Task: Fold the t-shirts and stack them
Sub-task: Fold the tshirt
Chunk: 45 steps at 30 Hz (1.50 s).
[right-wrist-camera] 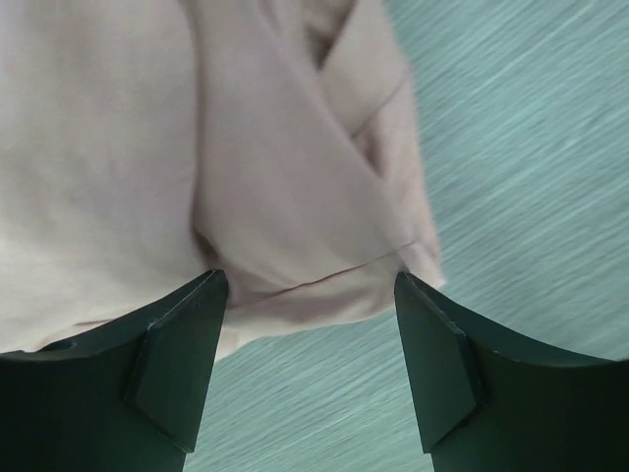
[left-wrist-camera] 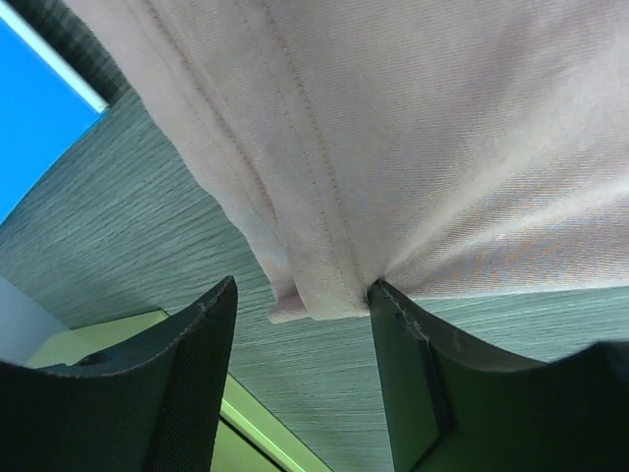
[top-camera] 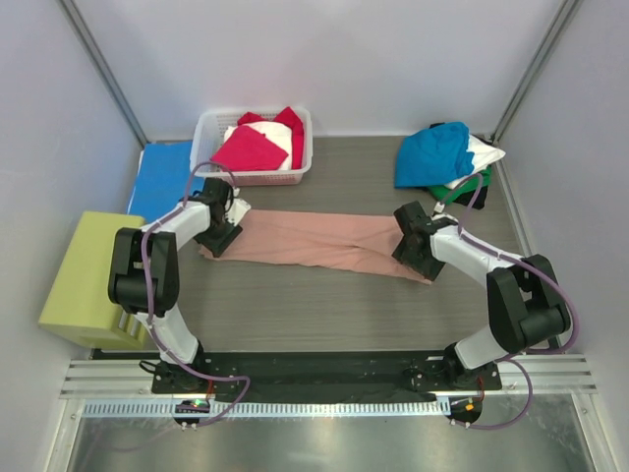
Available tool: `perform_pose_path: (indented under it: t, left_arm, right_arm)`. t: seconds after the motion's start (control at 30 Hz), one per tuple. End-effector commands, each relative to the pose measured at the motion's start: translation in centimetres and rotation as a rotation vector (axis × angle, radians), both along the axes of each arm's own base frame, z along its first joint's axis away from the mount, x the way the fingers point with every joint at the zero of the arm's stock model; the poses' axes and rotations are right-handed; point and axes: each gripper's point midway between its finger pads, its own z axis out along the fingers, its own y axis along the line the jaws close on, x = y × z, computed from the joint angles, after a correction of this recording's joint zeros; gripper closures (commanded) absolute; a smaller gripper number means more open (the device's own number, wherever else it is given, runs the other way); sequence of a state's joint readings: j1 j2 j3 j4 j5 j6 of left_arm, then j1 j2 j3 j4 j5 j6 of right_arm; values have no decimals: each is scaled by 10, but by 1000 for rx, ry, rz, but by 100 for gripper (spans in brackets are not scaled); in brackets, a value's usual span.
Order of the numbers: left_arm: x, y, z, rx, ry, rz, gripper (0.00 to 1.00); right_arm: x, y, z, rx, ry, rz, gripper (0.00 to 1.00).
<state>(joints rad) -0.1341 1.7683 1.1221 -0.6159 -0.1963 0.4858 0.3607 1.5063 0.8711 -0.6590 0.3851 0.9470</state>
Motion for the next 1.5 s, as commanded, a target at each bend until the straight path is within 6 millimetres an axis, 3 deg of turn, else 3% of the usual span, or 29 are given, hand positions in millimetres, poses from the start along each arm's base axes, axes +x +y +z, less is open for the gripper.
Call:
perform_pose_path:
  t: [0.0, 0.07, 0.27, 0.47, 0.6, 0.7, 0.83, 1.07, 1.17, 1.47]
  left_arm:
    - [-5, -5, 9, -48, -34, 6, 44]
    - [-18, -8, 5, -77, -17, 7, 44]
    - [-34, -7, 25, -86, -67, -3, 43]
    - [-26, -9, 64, -101, -129, -16, 43]
    - [-9, -25, 88, -184, -197, -16, 43]
    - [0, -36, 80, -237, -181, 0, 43]
    - [16, -47, 44, -272, -116, 25, 45]
    - [48, -51, 19, -262, -88, 29, 46]
    - [60, -50, 18, -251, -112, 27, 46]
    - [57, -40, 1, -190, -97, 11, 47]
  right_arm:
    - [-13, -20, 3, -64, 41, 19, 25]
    - [-13, -16, 4, -50, 45, 41, 24]
    - [8, -3, 26, -6, -5, 83, 21]
    - [33, 10, 55, 27, -57, 118, 20]
    - [42, 15, 69, 44, -89, 119, 20]
    - [43, 19, 65, 65, -88, 113, 20]
    - [41, 20, 50, 69, -64, 107, 20]
    - [38, 20, 34, 69, -30, 93, 20]
    - [38, 21, 31, 71, -21, 91, 20]
    - [28, 8, 7, 7, 34, 69, 20]
